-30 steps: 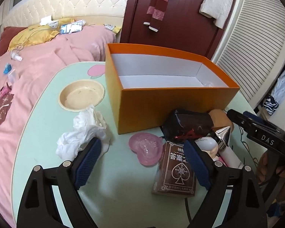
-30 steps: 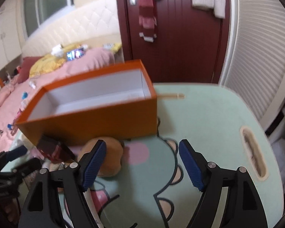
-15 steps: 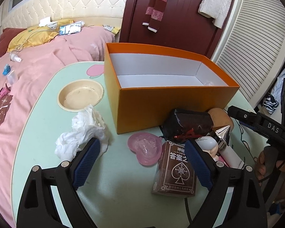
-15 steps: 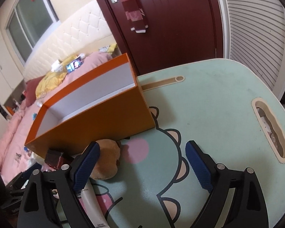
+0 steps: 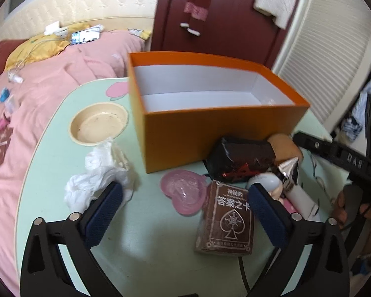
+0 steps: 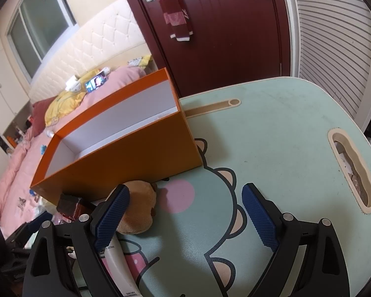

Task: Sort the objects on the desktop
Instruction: 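Grasp the clear heart-shaped item in the box and set it on the table with the right gripper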

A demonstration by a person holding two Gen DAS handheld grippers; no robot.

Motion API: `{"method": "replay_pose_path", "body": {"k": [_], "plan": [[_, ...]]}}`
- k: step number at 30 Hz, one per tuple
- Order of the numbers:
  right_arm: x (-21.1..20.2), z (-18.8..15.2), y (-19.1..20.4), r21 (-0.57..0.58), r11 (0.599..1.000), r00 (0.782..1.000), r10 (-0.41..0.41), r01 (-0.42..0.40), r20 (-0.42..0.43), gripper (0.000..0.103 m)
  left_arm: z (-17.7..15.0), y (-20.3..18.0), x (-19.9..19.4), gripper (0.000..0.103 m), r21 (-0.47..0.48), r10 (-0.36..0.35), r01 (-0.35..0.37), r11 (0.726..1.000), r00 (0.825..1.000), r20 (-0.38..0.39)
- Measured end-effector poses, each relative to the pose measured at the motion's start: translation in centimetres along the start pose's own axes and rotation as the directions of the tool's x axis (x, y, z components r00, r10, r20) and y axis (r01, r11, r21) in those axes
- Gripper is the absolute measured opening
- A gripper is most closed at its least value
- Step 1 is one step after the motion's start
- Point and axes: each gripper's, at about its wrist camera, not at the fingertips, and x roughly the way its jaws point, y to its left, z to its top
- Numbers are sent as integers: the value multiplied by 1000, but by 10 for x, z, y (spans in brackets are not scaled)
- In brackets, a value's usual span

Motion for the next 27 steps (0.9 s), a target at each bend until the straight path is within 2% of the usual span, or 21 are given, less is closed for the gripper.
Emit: {"method": "replay_pose_path", "body": {"k": [4,7,11,14,15,16,18,20,22,23,26,27], "plan": [[-4,2,7,-30,999,1000,-11,11,3,92,5,3,-9,102,-59,-62,61,996,998,-8],[-22,9,14,-112,993,997,-23,31,70,92,12,13,-22,102,-144,-119,119,982,993,11],[-43,39,20,-158,987,995,44,-30,86,92,23,27,-33,102,-224,-124,128,966,992,32],[-40,78,40,-218,961,985,172,-171,-18,92,26,34,-34,102,-260,-153,156,953,988,31],[-30,90,54,-244,944,973,202,-223,-110,92,26,35,-34,102,-266,-169,170,949,985,27],[-20,103,68,-264,924,952,227,-277,-203,92,25,35,-34,102,-267,-183,183,946,983,24],[13,116,98,-265,896,883,229,-355,-409,92,21,33,-34,102,-264,-208,205,943,978,17],[49,122,127,-235,874,779,222,-426,-587,90,16,31,-36,102,-262,-214,211,942,977,19],[83,115,153,-236,861,699,175,-450,-694,75,12,29,-41,102,-268,-208,208,941,978,28],[100,112,167,-235,855,654,149,-462,-742,72,10,30,-43,102,-275,-203,204,940,979,32],[129,90,196,-338,817,611,21,-467,-791,60,5,33,-49,102,-293,-187,191,937,982,42],[139,81,206,-347,805,581,-4,-481,-814,55,4,34,-51,102,-298,-182,187,936,982,44]]}}
